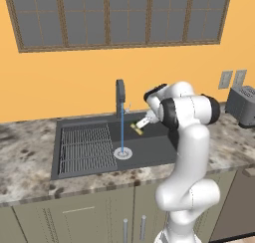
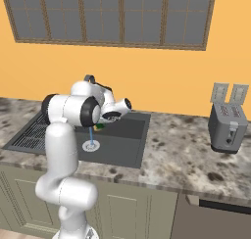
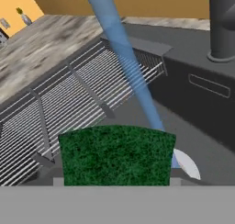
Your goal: Soak the sponge with water for a few seconds and then drop it inside the sink.
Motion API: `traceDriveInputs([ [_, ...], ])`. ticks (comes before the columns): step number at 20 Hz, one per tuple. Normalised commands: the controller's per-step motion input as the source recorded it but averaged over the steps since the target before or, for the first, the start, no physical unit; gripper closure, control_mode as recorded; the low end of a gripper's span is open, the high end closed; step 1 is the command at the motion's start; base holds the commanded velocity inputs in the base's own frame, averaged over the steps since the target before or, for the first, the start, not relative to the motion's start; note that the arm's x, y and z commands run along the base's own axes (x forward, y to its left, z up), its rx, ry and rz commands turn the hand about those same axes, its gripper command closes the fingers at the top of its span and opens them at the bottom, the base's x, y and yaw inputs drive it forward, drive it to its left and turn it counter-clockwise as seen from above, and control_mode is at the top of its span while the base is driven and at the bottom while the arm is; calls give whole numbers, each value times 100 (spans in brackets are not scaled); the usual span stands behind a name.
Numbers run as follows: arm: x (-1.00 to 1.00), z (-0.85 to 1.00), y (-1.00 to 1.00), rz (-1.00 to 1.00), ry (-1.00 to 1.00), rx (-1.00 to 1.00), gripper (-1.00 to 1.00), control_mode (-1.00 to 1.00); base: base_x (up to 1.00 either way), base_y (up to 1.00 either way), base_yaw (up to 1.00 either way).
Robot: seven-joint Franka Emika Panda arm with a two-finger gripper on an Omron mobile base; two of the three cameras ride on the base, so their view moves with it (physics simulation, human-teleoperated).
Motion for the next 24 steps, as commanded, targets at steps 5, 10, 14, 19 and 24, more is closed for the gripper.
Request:
traceDriveInputs([
  [5,-27,2,-29,-18,15,-2,100,-100,0,0,0],
  [10,-10,-5,-22,-22,11,-14,100,-100,0,0,0],
  [14,0,-3,-21,-22,11,-20,100,-100,0,0,0],
  [19,-8,0,-25,-21,10,-13,100,-100,0,0,0],
  [24,-5,-16,-34,-20,12,-11,100,-100,0,0,0],
])
